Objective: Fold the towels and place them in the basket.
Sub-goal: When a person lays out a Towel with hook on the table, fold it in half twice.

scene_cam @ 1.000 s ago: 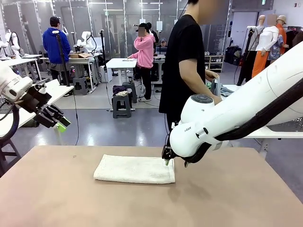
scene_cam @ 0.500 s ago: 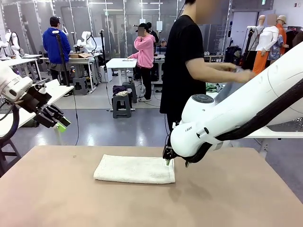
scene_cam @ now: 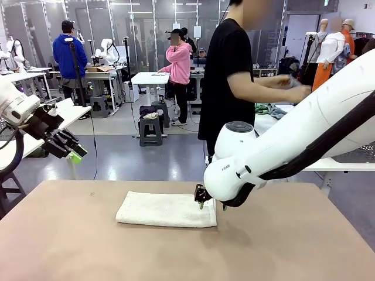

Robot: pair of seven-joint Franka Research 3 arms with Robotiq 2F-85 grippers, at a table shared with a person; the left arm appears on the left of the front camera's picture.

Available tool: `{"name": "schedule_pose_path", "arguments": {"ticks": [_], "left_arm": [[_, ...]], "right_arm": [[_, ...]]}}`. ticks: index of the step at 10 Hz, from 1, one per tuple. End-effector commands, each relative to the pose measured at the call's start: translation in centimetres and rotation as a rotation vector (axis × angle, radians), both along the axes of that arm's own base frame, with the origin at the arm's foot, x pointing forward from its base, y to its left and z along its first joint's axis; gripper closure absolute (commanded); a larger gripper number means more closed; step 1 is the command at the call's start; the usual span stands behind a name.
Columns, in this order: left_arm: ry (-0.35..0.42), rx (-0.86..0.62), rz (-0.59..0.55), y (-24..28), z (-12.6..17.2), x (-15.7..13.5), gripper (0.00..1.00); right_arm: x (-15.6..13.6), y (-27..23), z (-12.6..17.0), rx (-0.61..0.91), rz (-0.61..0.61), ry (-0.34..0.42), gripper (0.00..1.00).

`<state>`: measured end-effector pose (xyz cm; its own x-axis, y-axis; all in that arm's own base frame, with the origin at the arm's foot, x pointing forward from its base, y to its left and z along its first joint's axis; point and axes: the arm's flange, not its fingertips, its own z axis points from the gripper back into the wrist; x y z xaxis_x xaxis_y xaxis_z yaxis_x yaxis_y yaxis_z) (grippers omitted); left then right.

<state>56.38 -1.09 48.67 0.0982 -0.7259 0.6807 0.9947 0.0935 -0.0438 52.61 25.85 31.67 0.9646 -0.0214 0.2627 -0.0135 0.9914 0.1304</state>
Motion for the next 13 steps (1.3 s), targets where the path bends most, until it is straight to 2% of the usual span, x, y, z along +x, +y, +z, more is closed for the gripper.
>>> {"name": "schedule_pose_path", "arguments": {"ticks": [1, 9, 10, 13], "left_arm": [[-0.005, 0.004, 0.002, 0.0, 0.1, -0.1, 0.36], [-0.005, 0.004, 0.002, 0.0, 0.1, -0.1, 0.36], [-0.005, 0.004, 0.002, 0.0, 0.1, -0.1, 0.36], [-0.005, 0.004, 0.002, 0.0, 0.1, -0.1, 0.36]], "right_arm": [[1.0, 2.0, -0.9, -0.038, -0.088, -0.016, 0.13], [3.8, 2.6, -2.4, -0.071, -0.139, 0.027, 0.13], [3.9, 2.5, -2.6, -0.064, -0.146, 0.033, 0.33], [4.1, 2.2, -2.8, -0.06, -0.165, 0.031, 0.33]]}}
